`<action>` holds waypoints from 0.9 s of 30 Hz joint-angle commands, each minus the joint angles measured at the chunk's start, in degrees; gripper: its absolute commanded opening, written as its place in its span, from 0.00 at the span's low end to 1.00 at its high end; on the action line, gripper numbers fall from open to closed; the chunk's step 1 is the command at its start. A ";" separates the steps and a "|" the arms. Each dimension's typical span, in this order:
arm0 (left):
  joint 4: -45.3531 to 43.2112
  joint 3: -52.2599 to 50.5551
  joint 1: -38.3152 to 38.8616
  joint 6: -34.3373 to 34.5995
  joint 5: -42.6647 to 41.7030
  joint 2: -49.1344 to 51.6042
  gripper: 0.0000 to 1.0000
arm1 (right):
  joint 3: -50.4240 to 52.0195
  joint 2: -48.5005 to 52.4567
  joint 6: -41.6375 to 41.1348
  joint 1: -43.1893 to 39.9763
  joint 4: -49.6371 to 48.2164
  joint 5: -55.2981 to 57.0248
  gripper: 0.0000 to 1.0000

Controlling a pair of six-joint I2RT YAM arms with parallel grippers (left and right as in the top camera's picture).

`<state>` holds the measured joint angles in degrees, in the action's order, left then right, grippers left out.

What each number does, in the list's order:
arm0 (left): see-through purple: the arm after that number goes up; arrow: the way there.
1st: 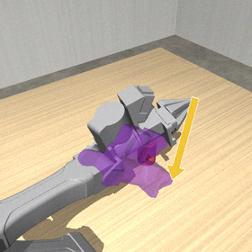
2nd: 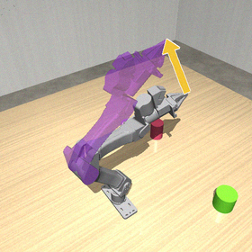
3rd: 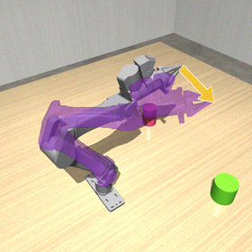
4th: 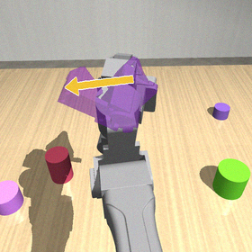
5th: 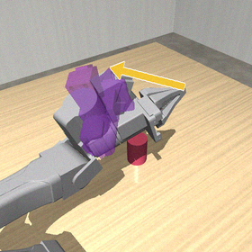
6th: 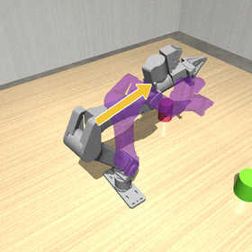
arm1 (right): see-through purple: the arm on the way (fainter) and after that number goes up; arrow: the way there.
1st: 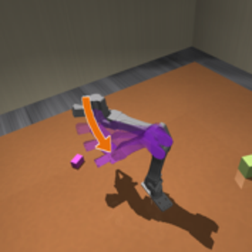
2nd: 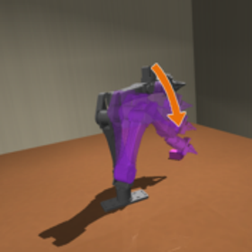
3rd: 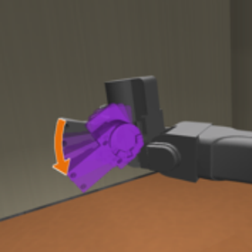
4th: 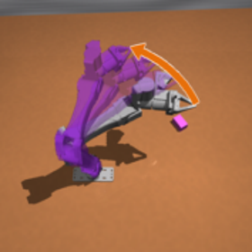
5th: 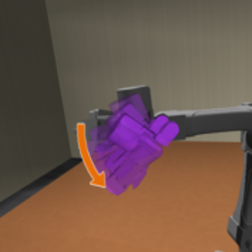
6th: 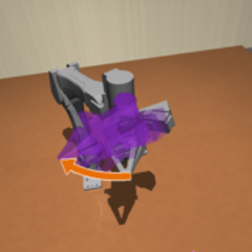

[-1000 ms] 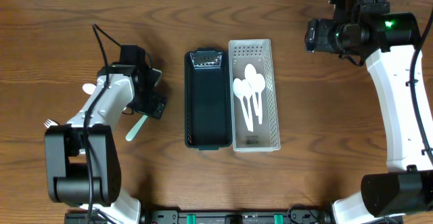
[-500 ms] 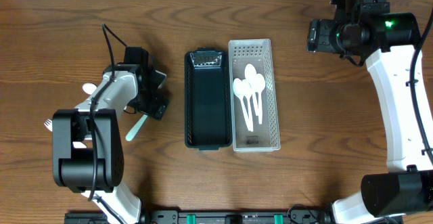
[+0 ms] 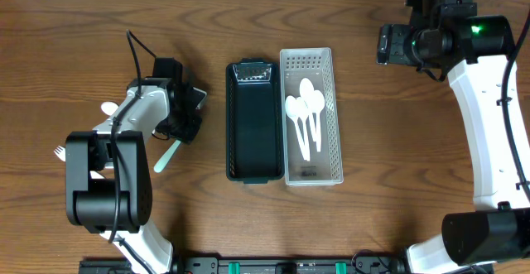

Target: Pack container

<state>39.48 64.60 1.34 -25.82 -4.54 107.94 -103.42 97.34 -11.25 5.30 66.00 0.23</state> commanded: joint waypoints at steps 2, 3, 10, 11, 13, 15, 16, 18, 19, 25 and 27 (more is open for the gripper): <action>0.24 0.04 -0.02 -0.48 0.24 2.21 0.32 | 0.09 0.28 0.79 -0.42 0.28 0.87 0.81; 0.07 0.04 -0.02 -0.48 0.26 2.19 0.31 | 0.09 0.28 0.79 -0.42 0.31 0.87 0.81; 0.39 1.88 -0.02 0.85 1.11 -0.66 0.11 | 0.07 0.26 0.83 -0.42 0.20 1.16 0.79; 0.63 2.45 0.00 0.87 1.11 -1.62 0.08 | 0.07 0.26 0.83 -0.42 0.02 1.44 0.79; 1.16 3.82 0.04 1.79 1.11 -4.15 0.06 | 0.00 0.26 0.83 -0.55 -0.20 1.55 0.79; 2.16 5.92 0.04 3.61 1.11 -7.28 0.06 | 0.00 0.26 0.83 -0.83 -0.24 1.51 0.79; 2.89 7.26 0.04 4.55 1.11 -9.09 0.06 | 0.00 0.26 0.81 -1.05 -0.22 1.51 0.79; 4.55 10.32 0.15 7.34 1.11 -12.59 0.06 | 0.00 0.26 0.81 -1.51 -0.17 1.46 0.79; 5.46 11.87 0.37 9.03 1.09 -14.16 0.06 | 0.00 0.26 0.81 -1.64 -0.17 1.46 0.79; 9.14 20.52 5.88 22.03 1.09 -21.92 0.06 | 0.00 0.26 0.83 -1.75 -0.42 1.51 0.79; 8.35 21.20 8.70 29.53 1.09 -23.23 0.06 | 0.00 0.26 0.83 -1.75 -0.63 1.51 0.80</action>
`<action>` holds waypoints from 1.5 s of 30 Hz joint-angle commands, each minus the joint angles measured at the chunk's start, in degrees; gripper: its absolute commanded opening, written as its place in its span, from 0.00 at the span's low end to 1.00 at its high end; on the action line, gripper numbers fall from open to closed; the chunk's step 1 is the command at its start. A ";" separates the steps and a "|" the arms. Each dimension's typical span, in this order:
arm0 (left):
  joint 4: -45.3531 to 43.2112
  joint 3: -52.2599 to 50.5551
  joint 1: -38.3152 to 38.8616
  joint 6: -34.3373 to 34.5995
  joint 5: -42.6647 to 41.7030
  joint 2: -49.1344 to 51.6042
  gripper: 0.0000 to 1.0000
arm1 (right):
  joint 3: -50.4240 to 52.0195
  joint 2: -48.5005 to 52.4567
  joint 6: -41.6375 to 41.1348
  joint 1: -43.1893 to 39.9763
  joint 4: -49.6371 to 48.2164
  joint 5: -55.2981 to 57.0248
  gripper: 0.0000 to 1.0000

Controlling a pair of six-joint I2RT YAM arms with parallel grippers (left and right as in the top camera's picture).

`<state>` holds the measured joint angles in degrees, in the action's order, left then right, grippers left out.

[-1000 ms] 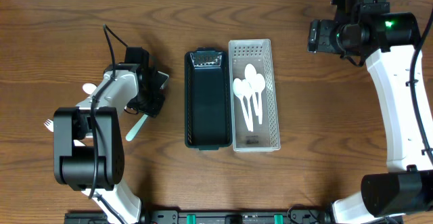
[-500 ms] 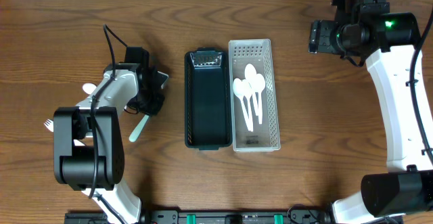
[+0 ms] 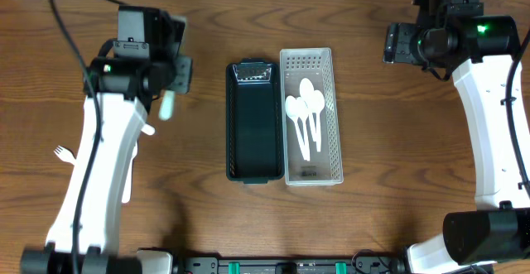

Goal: Pack container
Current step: 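Carry teal fork with left gripper and drop into black basket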

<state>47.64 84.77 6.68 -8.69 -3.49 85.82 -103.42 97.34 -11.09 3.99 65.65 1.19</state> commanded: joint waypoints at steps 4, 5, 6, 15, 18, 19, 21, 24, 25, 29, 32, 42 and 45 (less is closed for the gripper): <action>-0.57 1.01 9.57 26.53 0.04 -0.48 0.06 | 0.02 0.26 0.66 -0.57 -0.31 0.52 0.80; -0.57 0.96 10.82 28.20 0.04 0.20 0.06 | 0.02 0.26 0.66 -0.61 -0.31 0.52 0.80; -0.57 0.92 11.96 29.38 0.04 1.11 0.06 | 0.02 0.26 0.66 -0.63 -0.28 0.52 0.80; -0.55 0.90 17.00 34.14 0.00 16.59 0.06 | 0.02 0.26 0.66 -0.66 -0.15 0.52 0.79; -0.57 0.90 17.03 35.19 -0.02 22.14 0.06 | 0.02 0.26 0.66 -0.66 -0.04 0.52 0.80; -0.57 0.90 17.03 35.19 -0.02 23.67 0.06 | 0.02 0.26 0.68 -0.66 0.00 0.52 0.80; -0.55 0.90 17.05 35.12 -0.02 26.32 0.07 | 0.02 0.26 0.68 -0.66 0.07 0.52 0.80; -0.59 0.90 17.03 34.40 0.00 28.85 0.22 | 0.02 0.26 0.68 -0.66 -0.07 0.52 0.79; -0.79 0.90 17.03 33.79 0.00 29.11 0.30 | 0.02 0.26 0.68 -0.66 -0.07 0.55 0.80; -1.92 1.51 17.03 26.80 0.04 27.74 0.50 | 0.02 0.26 0.70 -0.72 -0.11 0.55 0.80; -1.60 3.82 17.03 19.78 0.07 25.40 0.58 | 0.02 0.26 0.76 -0.72 -0.31 0.57 0.80; 0.00 8.07 11.13 17.20 14.62 5.86 0.89 | 0.02 0.26 0.92 -2.23 0.87 0.96 0.80; 1.29 8.04 3.74 21.14 14.93 1.53 0.94 | 0.02 0.26 0.94 -2.95 1.75 0.96 0.81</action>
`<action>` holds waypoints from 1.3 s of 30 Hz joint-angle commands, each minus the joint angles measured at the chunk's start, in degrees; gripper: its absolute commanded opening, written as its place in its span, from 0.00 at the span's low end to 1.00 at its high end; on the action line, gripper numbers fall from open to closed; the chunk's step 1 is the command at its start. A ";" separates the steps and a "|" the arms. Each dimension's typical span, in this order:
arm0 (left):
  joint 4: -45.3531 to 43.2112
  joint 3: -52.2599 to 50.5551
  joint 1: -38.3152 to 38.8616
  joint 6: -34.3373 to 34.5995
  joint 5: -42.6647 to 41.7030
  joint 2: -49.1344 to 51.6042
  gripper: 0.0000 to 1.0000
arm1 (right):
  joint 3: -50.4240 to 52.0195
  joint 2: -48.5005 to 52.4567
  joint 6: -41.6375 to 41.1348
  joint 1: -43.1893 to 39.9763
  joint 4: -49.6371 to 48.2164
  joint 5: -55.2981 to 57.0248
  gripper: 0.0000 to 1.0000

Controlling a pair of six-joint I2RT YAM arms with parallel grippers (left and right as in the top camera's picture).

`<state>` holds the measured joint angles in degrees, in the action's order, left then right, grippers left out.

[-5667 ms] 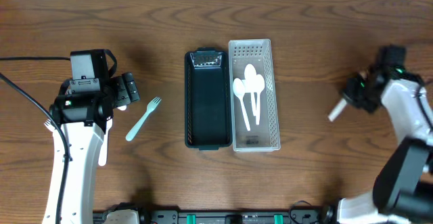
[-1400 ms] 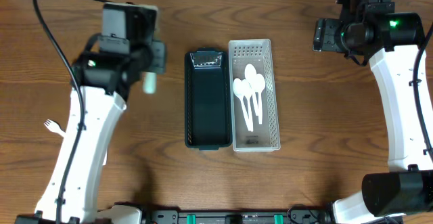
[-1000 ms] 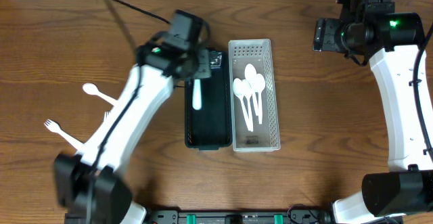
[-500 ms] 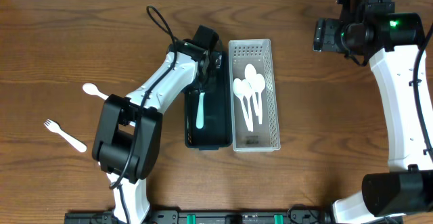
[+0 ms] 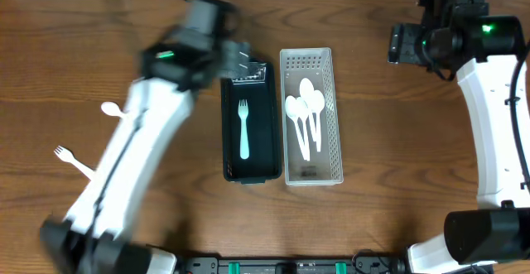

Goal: Pack container
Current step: 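Carry teal fork with left gripper and drop into black basket, then reach left gripper to the white spoon and grasp it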

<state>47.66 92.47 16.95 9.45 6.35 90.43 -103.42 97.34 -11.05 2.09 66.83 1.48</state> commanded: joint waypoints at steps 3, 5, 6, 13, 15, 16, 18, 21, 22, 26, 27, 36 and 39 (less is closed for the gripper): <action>3.82 0.35 -16.48 9.40 5.05 -4.28 0.99 | 0.02 0.26 1.11 -1.40 1.18 0.68 0.81; 5.53 0.22 -22.03 12.68 4.61 -3.61 0.98 | 0.02 0.26 1.57 -1.38 1.18 0.68 0.81; 6.25 -0.02 -24.87 14.12 4.61 -2.93 0.98 | 0.02 0.26 1.79 -1.38 1.16 0.68 0.82; 6.58 -3.52 -37.27 21.86 4.48 4.39 0.98 | 0.02 0.26 1.90 -1.38 1.16 0.68 0.83; 6.54 -3.76 -39.04 22.21 3.15 7.76 0.98 | 0.02 0.26 1.90 -1.38 1.16 0.68 0.83; 6.51 -3.76 -39.60 22.23 2.27 9.42 0.98 | 0.02 0.26 1.90 -1.38 1.16 0.68 0.83; 6.12 -3.76 -40.44 22.40 1.09 13.07 0.98 | 0.02 0.26 1.88 -1.38 1.09 0.68 0.83; 5.03 -3.76 -40.68 22.36 0.52 18.38 0.98 | 0.02 0.26 1.88 -1.38 1.14 0.68 0.83; 4.50 -3.76 -40.68 22.36 0.52 20.13 0.98 | 0.02 0.26 1.86 -1.38 1.14 0.68 0.83; 2.54 -3.76 -40.61 22.56 0.48 25.42 0.98 | 0.02 0.26 1.64 -1.38 1.14 0.68 0.83; 2.12 -3.76 -40.61 22.77 0.50 26.34 0.98 | 0.02 0.26 1.64 -1.38 1.14 0.68 0.83; -3.37 -3.76 -40.61 23.26 -3.30 31.78 0.98 | 0.02 0.26 0.35 -1.38 1.18 0.63 0.83; -5.14 -3.76 -40.35 21.09 -5.90 33.03 0.98 | 0.02 0.26 0.35 -1.38 1.20 0.63 0.83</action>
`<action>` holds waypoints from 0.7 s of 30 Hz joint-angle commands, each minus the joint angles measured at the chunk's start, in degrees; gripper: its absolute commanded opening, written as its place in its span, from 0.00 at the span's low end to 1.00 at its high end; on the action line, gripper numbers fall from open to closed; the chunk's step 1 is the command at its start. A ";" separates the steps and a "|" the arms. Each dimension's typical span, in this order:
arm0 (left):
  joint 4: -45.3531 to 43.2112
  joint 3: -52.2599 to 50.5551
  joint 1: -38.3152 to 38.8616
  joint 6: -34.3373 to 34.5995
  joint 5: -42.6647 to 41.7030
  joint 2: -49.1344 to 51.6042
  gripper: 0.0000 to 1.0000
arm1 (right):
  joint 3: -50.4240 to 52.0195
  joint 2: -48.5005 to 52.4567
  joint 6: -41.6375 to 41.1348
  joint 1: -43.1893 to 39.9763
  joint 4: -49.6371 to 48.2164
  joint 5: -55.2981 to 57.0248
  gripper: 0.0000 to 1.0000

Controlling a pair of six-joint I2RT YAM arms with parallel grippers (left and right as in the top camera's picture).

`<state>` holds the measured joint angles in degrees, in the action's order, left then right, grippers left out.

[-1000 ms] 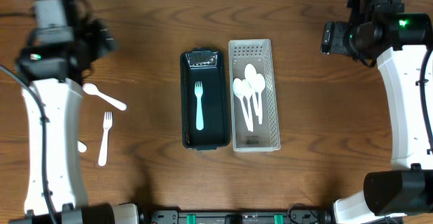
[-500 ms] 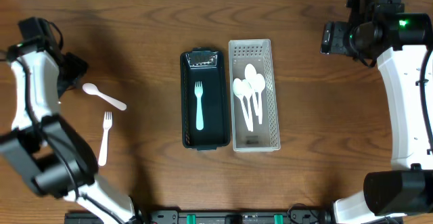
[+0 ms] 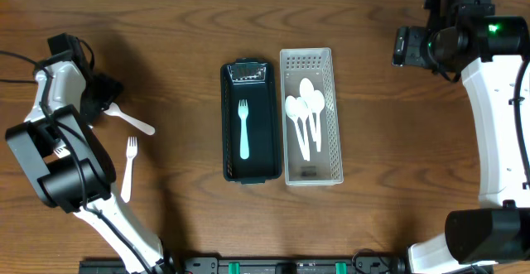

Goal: Pack container
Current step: 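Reach left gripper to the white spoon and grasp it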

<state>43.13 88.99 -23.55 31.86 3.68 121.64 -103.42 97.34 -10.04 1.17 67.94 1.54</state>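
A black container stands mid-table with one pale green fork lying lengthwise in it. Beside it on the right, a clear container holds several white spoons. My left gripper is low at the table's far left, right at the head end of a white utensil that lies slanted on the wood. The overhead view does not show whether its jaws are closed on it. My right gripper hangs at the far right, away from everything, its jaws unreadable.
A white fork lies upright on the wood below the slanted utensil. Another white fork peeks out from under the left arm. The left arm's body covers the table's left edge.
My left arm has moved from over the far end of the black container back to the table's far left, beside a white utensil. The green fork lies unchanged in the black container. The right arm barely moved.
My left gripper was first down on the pale green fork, on the wood left of the black container. Then it carried the fork raised at the far left. Then the fork lay in the black container with the gripper above. Now the gripper is among the white utensils.
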 commanded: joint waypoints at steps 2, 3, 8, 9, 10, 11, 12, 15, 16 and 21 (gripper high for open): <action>-1.20 -0.28 0.55 -2.29 -3.37 2.56 0.98 | 0.02 0.26 -0.87 -0.44 0.22 0.59 0.83; -1.38 -0.33 0.72 -2.62 -3.39 2.89 0.98 | 0.02 0.26 -0.87 -0.44 0.31 0.59 0.83; -1.49 -0.39 1.36 -2.69 -4.20 4.39 0.98 | 0.02 0.26 -1.31 -0.44 0.98 0.59 0.82; -1.49 -0.39 1.42 -2.64 -4.42 4.61 0.98 | 0.02 0.26 -1.31 -0.46 1.01 0.59 0.82; -1.44 -0.39 1.42 -2.64 -4.55 4.76 1.00 | 0.02 0.26 -1.33 -0.46 1.03 0.59 0.82; -1.42 -0.39 1.42 -2.62 -4.59 4.85 0.97 | 0.02 0.26 -1.53 -0.46 1.05 0.61 0.82; -1.31 -0.39 1.40 -2.62 -4.61 4.92 0.93 | 0.02 0.26 -1.53 -0.46 1.05 0.61 0.81; -0.81 -0.39 1.40 -2.64 -4.59 4.92 0.77 | 0.02 0.26 -1.51 -0.46 1.07 0.61 0.81; -0.59 -0.39 1.40 -2.64 -4.59 4.92 0.70 | 0.02 0.26 -1.51 -0.46 1.07 0.63 0.81; -0.42 -0.39 1.40 -2.64 -4.59 4.92 0.46 | 0.02 0.26 -1.51 -0.46 1.05 0.63 0.81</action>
<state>42.13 89.01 -22.39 29.65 0.10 124.09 -103.42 97.34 -10.70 1.17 68.84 1.56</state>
